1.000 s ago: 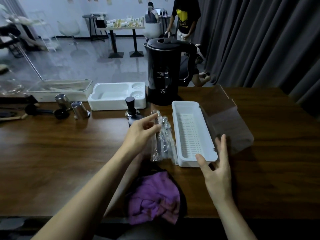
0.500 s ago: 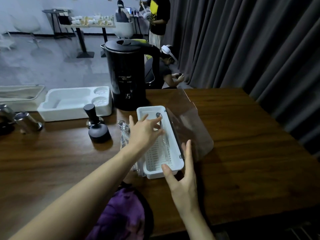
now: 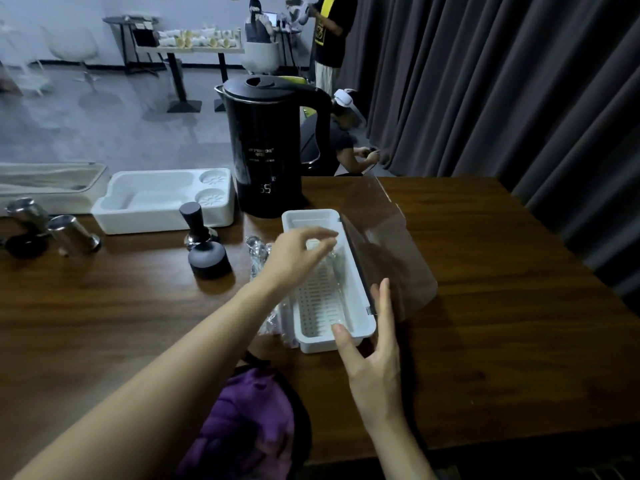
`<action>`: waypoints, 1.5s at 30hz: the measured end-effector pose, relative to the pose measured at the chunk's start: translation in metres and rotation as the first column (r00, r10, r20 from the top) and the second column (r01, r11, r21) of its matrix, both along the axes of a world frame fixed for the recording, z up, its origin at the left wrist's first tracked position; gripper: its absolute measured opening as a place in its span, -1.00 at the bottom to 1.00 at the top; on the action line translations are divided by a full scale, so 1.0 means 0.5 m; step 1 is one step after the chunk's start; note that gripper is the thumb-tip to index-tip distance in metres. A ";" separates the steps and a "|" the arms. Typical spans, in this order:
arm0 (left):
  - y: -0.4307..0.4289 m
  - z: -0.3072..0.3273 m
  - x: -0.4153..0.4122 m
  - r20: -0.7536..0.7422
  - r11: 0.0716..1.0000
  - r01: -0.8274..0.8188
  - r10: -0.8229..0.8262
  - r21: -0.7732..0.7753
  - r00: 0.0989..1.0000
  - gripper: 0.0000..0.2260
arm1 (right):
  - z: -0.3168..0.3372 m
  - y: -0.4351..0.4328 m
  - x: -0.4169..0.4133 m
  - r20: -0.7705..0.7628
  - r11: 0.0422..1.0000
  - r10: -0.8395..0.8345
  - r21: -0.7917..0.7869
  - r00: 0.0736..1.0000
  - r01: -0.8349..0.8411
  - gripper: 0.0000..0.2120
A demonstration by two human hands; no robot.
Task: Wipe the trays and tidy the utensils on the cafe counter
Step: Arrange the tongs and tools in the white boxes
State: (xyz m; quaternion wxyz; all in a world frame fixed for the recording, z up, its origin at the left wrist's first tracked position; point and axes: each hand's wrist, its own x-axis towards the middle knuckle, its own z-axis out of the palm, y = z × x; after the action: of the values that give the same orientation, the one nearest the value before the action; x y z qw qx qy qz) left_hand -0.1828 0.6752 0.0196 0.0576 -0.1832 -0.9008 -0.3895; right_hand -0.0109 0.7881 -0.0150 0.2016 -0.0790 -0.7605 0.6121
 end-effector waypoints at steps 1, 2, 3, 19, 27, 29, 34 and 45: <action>-0.014 0.008 0.006 -0.009 0.988 -0.028 0.029 0.151 1.000 -0.79 | -0.002 0.001 0.000 -0.003 1.000 0.004 0.005 1.000 -0.004 -0.14; -0.031 0.011 0.010 -0.019 0.965 -0.078 0.085 0.252 0.996 -0.81 | 0.001 0.006 -0.004 -0.006 1.000 0.004 0.007 1.000 -0.004 -0.15; -0.052 0.006 0.018 -0.010 0.941 -0.134 0.144 0.312 0.990 -0.82 | -0.010 0.009 -0.006 0.000 1.000 0.008 0.002 1.000 -0.008 -0.15; -0.160 -0.074 0.029 0.170 0.940 -0.299 0.326 -0.166 0.930 -0.56 | -0.013 -0.002 -0.007 0.017 0.997 0.000 0.078 1.000 -0.002 -0.15; -0.181 -0.066 0.028 0.216 0.950 -0.308 0.312 -0.056 0.925 -0.59 | -0.013 -0.002 -0.009 0.004 0.998 0.001 0.064 1.000 -0.002 -0.15; -0.185 -0.064 0.031 0.183 0.949 -0.312 0.316 -0.053 0.931 -0.61 | -0.014 -0.001 -0.010 0.002 0.998 -0.001 0.063 1.000 0.001 -0.15; -0.188 -0.071 0.044 0.150 0.945 -0.326 0.326 -0.027 0.933 -0.62 | -0.014 0.000 -0.010 -0.001 0.998 0.014 0.053 1.000 -0.014 -0.16; -0.176 -0.046 0.048 0.145 0.947 -0.269 0.296 -0.177 0.944 -0.58 | -0.023 0.003 -0.011 0.004 0.999 0.014 0.046 1.000 -0.015 -0.20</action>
State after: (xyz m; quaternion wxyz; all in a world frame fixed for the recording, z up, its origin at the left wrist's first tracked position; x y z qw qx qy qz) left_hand -0.1586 0.5871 -0.0035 0.0216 -0.0220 -0.9468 -0.3203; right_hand -0.0166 0.7896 -0.0267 0.1976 -0.0698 -0.7753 0.5959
